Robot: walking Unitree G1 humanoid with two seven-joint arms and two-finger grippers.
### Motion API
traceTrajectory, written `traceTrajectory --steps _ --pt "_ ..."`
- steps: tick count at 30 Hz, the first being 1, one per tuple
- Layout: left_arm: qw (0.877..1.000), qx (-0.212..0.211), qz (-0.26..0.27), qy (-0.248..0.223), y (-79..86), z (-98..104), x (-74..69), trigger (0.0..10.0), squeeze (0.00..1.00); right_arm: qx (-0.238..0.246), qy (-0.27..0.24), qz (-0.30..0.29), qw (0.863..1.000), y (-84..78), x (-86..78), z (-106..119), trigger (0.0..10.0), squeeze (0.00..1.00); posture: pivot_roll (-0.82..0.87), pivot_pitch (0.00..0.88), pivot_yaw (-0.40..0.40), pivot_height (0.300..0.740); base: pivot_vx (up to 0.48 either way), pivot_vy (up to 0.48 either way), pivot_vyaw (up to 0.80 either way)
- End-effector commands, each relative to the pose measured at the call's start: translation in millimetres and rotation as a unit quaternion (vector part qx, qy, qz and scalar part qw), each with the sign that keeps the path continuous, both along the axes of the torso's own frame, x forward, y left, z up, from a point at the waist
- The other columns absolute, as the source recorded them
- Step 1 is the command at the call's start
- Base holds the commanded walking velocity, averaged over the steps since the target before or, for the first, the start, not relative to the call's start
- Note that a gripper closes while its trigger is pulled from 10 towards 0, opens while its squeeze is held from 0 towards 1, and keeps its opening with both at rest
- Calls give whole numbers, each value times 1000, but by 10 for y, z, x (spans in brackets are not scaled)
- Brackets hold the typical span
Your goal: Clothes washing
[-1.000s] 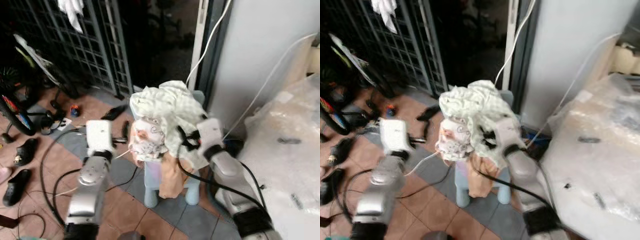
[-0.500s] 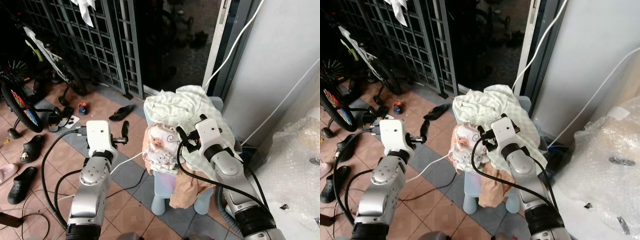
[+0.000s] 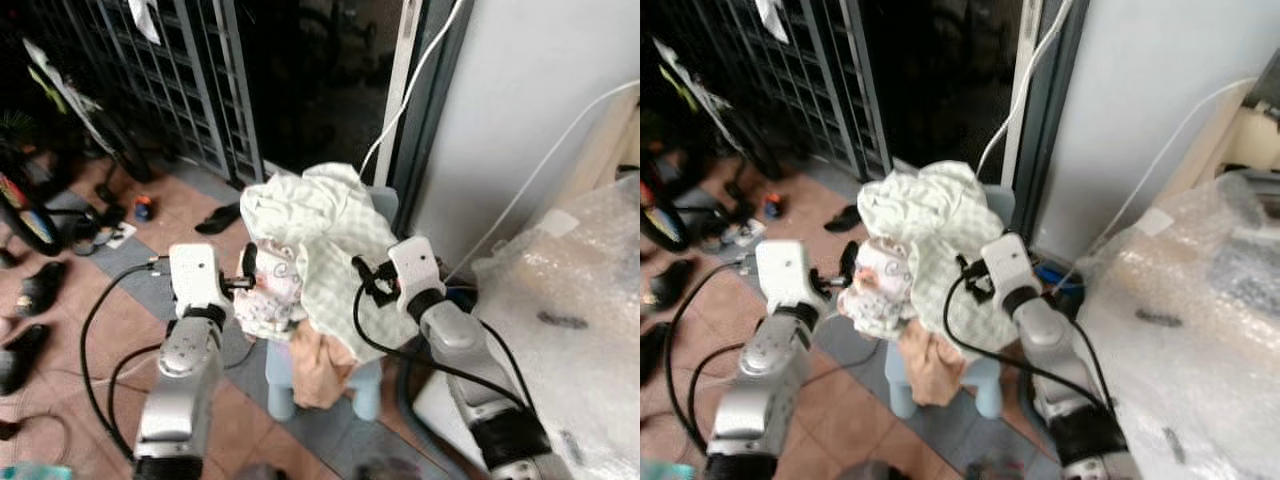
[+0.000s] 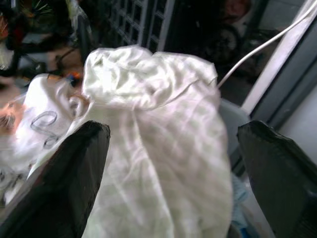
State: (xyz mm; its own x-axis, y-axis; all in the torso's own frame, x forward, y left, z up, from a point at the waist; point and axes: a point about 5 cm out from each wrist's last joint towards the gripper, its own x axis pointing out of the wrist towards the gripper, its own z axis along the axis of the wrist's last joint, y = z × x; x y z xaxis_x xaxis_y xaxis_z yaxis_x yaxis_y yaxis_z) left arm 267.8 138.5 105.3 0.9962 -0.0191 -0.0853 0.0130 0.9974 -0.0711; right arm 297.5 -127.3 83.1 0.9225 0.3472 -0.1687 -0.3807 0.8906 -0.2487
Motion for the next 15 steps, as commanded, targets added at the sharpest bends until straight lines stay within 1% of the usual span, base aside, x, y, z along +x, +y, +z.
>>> traceTrajectory --steps 1,2,3,5,6,7,8,9,11,12,13,14,15 --pt "1000 8 8 9 21 5 -42 10000 0 -14 38 7 999 -5 -19 -94 10000 0 -1 41 50 740 0 0 0" --pt "1000 10 13 16 42 -5 -70 10000 0 -15 58 14 998 7 -35 -146 10000 0 5 52 45 740 0 0 0" --pt "1000 9 15 17 49 -5 -84 10000 0 -14 65 16 998 10 -44 -161 10000 0 8 57 44 740 0 0 0" --pt "1000 -1 8 27 60 -12 -133 10000 0 -20 104 36 994 40 -74 -251 10000 0 23 70 38 740 0 0 0" --pt "999 -4 15 35 89 -12 -194 10000 0 -19 136 48 989 56 -95 -320 10000 0 56 87 30 740 0 0 0" --pt "999 2 19 36 108 -7 -223 10000 0 -16 148 51 987 63 -97 -343 10000 0 68 97 25 740 0 0 0" --pt "999 11 27 45 169 -7 -294 10000 0 -8 172 52 984 92 -60 -384 10000 0 89 115 16 740 0 0 0" --pt "998 17 33 52 210 -8 -369 10000 0 -7 181 52 982 114 -51 -393 10000 0 102 130 9 740 0 0 0" --pt "996 20 49 70 296 -65 -482 10000 0 -11 180 59 982 179 -9 -394 10000 0 107 155 8 740 0 0 0" --pt "994 16 62 86 349 -109 -566 10000 0 -21 177 63 982 230 35 -397 10000 0 108 164 9 740 0 0 0" --pt "994 14 64 90 355 -115 -604 10000 0 -24 170 61 983 240 47 -389 10000 0 115 176 9 740 0 0 0" --pt "993 12 64 96 345 -104 -651 10000 0 -24 150 50 987 264 116 -340 10000 0 125 187 10 740 0 0 0" --pt "994 18 53 97 318 -76 -658 10000 0 -30 135 30 990 295 220 -296 10000 0 132 194 10 740 0 0 0"
